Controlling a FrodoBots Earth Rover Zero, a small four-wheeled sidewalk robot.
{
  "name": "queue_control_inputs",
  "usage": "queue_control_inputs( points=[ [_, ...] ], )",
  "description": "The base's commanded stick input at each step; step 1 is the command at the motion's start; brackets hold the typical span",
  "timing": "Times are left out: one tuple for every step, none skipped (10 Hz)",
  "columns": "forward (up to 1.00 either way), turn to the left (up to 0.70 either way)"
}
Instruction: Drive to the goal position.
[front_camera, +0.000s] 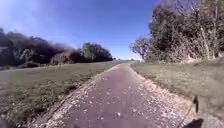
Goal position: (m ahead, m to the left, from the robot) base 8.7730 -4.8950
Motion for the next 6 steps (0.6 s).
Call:
queue_control_inputs(
  points=[
    [0.7,-0.2],
    [0.7,-0.21],
    [0.7,-0.21],
    [0.7,-0.2],
    [0.7,-0.26],
    [0.7,-0.35]
  ],
)
